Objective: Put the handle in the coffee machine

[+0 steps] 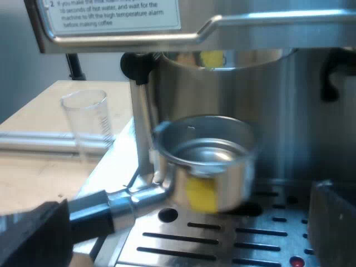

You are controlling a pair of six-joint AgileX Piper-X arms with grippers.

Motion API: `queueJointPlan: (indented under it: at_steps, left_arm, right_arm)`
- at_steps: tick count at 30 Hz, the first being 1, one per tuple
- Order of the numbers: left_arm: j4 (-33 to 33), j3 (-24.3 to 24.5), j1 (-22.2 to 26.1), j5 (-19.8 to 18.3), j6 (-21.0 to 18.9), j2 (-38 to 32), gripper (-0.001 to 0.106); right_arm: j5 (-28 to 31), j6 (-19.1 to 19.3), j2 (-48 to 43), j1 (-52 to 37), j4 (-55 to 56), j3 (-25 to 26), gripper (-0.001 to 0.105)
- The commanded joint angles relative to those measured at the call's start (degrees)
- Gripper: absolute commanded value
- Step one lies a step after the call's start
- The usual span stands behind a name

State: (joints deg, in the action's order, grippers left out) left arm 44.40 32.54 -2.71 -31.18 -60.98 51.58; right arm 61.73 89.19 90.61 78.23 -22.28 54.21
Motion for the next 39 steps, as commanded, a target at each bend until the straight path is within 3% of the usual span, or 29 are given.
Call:
queueJointPlan:
  at_steps: [1, 9, 15, 22, 39]
  left_arm:
    - [-2.1, 2.9, 2.4, -4.8, 3.2, 1.3, 0.0]
    - [2.1, 8.0, 3.9, -5.3, 10.9, 8.6, 0.0]
    - [1.9, 11.4, 4.1, -6.9, 11.2, 13.2, 0.0]
    - [2.0, 13.8, 4.1, -7.3, 13.5, 15.5, 0.0]
    - [-0.9, 14.5, 4.1, -9.6, 13.4, 16.5, 0.0]
  right_arm:
    - [1.3, 1.0, 0.1, -0.3, -0.7, 0.1, 0.086]
    - [1.0, 1.0, 1.2, -1.5, -2.7, 0.1, 0.086]
    - [1.0, 1.6, 3.2, -1.6, -5.0, 0.1, 0.086]
    - [1.0, 7.5, 5.0, -2.1, -10.7, 0.1, 0.086]
    - [1.0, 8.3, 5.4, -4.1, -11.8, 0.1, 0.086]
